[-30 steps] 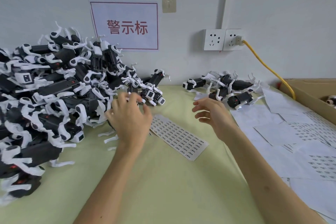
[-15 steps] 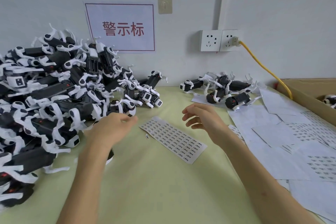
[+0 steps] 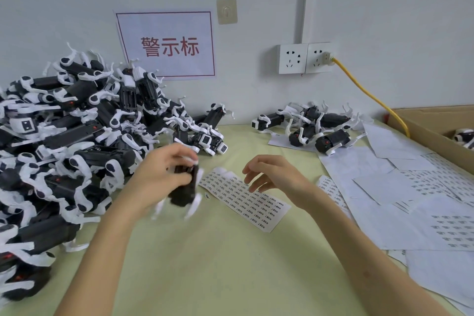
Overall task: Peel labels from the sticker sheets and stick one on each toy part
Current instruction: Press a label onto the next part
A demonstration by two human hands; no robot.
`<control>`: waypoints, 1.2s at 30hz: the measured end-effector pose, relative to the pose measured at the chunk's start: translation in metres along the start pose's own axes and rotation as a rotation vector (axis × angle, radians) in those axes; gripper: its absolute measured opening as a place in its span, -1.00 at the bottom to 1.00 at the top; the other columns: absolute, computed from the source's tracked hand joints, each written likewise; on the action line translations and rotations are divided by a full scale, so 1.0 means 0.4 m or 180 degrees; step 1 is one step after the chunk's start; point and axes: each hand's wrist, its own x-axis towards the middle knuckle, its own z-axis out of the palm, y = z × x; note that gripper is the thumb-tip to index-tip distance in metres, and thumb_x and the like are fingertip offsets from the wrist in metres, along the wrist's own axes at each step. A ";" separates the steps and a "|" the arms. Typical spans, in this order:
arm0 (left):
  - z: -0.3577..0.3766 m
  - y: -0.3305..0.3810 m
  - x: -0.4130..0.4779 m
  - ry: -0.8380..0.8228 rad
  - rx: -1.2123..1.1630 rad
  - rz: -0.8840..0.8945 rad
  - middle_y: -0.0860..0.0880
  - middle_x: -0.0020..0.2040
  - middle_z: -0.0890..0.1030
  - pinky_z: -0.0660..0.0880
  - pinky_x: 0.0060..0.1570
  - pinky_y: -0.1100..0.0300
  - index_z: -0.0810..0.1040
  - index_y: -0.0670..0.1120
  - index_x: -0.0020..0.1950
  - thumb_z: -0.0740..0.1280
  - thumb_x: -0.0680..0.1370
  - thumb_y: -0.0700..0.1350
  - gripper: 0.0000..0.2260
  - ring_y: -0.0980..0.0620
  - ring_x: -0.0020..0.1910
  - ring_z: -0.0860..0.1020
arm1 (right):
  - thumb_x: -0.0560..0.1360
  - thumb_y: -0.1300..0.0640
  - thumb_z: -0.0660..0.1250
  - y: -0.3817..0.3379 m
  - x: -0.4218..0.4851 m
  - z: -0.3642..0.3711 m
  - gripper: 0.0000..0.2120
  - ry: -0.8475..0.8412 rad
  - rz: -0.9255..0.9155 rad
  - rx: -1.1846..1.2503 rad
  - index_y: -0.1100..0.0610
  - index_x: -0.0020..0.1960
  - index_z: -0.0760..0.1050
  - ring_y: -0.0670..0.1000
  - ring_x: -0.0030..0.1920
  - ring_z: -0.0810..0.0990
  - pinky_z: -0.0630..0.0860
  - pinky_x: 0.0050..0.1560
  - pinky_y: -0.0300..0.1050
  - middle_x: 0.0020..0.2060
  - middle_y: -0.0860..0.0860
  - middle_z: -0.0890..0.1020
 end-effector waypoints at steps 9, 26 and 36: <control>0.187 0.048 0.099 0.0180 -0.2213 0.0541 -0.02 -0.09 0.67 0.60 0.03 0.09 0.56 -0.14 -0.03 0.26 0.53 -0.46 -0.76 0.00 0.04 0.63 | 0.61 -0.12 0.30 -0.003 0.003 0.032 -0.59 -0.0214 -0.0146 0.0756 0.12 0.32 0.46 0.02 0.14 0.69 0.50 0.21 0.00 0.11 0.03 0.72; 0.215 -0.033 0.089 -0.1086 -0.2269 -0.0480 -0.15 0.32 0.63 0.48 0.18 0.00 0.51 -0.07 0.46 0.24 0.59 0.24 -0.45 -0.04 0.20 0.62 | 0.57 0.03 0.32 -0.002 -0.003 0.031 -0.71 -0.0184 -0.0749 0.0582 0.09 0.24 0.61 -0.03 -0.05 0.61 0.54 -0.02 -0.14 -0.05 0.06 0.68; 0.157 -0.059 0.113 0.0615 -0.3441 -0.1072 0.03 -0.12 0.70 0.46 -0.41 0.32 0.60 -0.01 -0.06 0.35 0.62 0.09 -0.81 0.11 -0.29 0.66 | 0.50 -0.22 0.42 0.058 0.026 0.055 -0.50 0.0963 -0.0371 -0.2421 -0.05 0.36 0.47 0.02 0.37 0.35 0.30 0.31 -0.05 0.32 -0.05 0.46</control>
